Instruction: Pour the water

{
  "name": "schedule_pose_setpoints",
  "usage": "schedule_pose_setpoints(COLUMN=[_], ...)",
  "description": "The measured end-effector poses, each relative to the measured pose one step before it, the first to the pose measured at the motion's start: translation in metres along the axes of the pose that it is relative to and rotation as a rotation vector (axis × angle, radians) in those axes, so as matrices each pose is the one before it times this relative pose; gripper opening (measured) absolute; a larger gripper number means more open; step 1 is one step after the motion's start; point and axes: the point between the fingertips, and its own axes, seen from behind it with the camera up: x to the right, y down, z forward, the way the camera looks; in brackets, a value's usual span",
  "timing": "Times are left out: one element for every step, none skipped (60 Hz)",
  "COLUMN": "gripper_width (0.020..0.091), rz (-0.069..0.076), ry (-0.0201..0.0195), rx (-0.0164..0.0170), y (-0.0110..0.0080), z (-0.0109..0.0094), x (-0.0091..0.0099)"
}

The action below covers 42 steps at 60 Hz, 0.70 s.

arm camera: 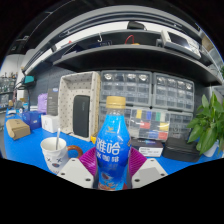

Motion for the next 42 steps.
schedule_pose_setpoints(gripper_width=[0.0383,0.039,0.0407,0.0421,0.0436,0.0453,0.0464,0.0479,0.0489,0.0495,0.0503,0.0515,0.0533,0.0558,0.0594,0.0666,0.0707,0.0745,0.0768,0.0792,0.0782,0.0785,0.0787,0.0786,0.0786,0.079,0.0792,0.0791,0.0791,0.0791,0.0792,0.0793,0.0792,0.0792,0.0791,0.0794,0.0794,0.0794,0.0796,0.0796,0.0796,0.0797], rz=[0.0023,0.003,0.0036,0.0042,0.0046,0.0023,0.0017,0.0019,0.0016,0.0015,0.0011,0.0019,0.0036,0.0048,0.0045,0.0029,0.0023,0.0,-0.0003,-0.0011,-0.001,-0.0001,-0.0006,-0.0016,-0.0021,-0.0018,-0.0011,0.0017,0.001,0.0017,0.0029,0.0042,0.0057,0.0062,0.0082,0.0077,0.0076,0.0075,0.0069,0.0062,0.0057,0.0051], ry=[-0.00068,0.0,-0.00129,-0.00044,0.00169,0.00055,0.00084,0.00068,0.00017,0.0003,-0.0005,0.00093,-0.00042,0.00133,0.00317,0.00404,0.00378,0.00337,0.00487,0.00309,0.00468,0.00523,0.00549,0.00527,0.00488,0.00513,0.00481,0.00513,0.00337,0.00273,0.00261,0.00367,0.00463,0.00459,0.00437,0.00313,0.00466,0.00512,0.00656,0.00749,0.00847,0.01017], rx=[0.00156,0.00106,0.00129,0.00045,-0.0012,-0.00013,-0.00093,-0.00122,-0.00192,-0.00276,-0.0035,-0.00678,-0.00801,-0.0093,-0.009,-0.00724,-0.00697,-0.00381,-0.00097,0.00034,0.00081,0.00165,0.00165,0.00072,-0.00051,-0.00081,-0.00144,-0.00061,-0.00053,-0.00165,-0.00208,-0.00319,-0.00402,-0.00439,-0.00404,-0.00254,-0.00422,-0.00445,-0.00397,-0.00174,0.00047,0.0022], y=[0.00002,0.00002,-0.00007,-0.00005,-0.00061,0.00014,0.00063,0.00013,-0.00006,0.00029,0.0005,0.00133,0.00141,0.00203,0.00189,0.00191,0.00142,0.00113,0.00003,0.00021,0.00031,0.00029,0.00037,0.00034,0.00066,0.00083,0.00033,0.00067,0.00063,0.00089,0.00086,0.00112,0.00126,0.0012,0.00142,0.00075,0.00097,0.00087,0.00057,0.00032,-0.00005,-0.00049], z=[-0.00017,-0.00032,-0.00047,-0.00036,0.00063,-0.00049,-0.00054,-0.00041,-0.0007,-0.0006,-0.00053,-0.00087,-0.00127,-0.00132,-0.00146,-0.00142,-0.00173,-0.0019,-0.00203,-0.00226,-0.00284,-0.00307,-0.0033,-0.00316,-0.00337,-0.0036,-0.00435,-0.00324,-0.00368,-0.00382,-0.0039,-0.00399,-0.00392,-0.00395,-0.00416,-0.00361,-0.00444,-0.0042,-0.00408,-0.00393,-0.0042,-0.00372], x=[0.00072,0.00084,0.00034,0.0003,-0.00131,0.00064,0.00121,0.00032,0.00023,0.00043,-0.00008,0.00035,-0.00019,0.00005,0.00054,0.00022,0.00056,0.00134,0.00074,0.00016,0.00037,0.00069,0.00069,0.00031,0.00042,0.0006,0.00099,0.00032,0.00058,0.00002,0.00017,0.00042,0.00059,0.00047,-0.00023,0.00055,0.00048,0.00097,0.00121,0.0014,0.00174,0.00207])
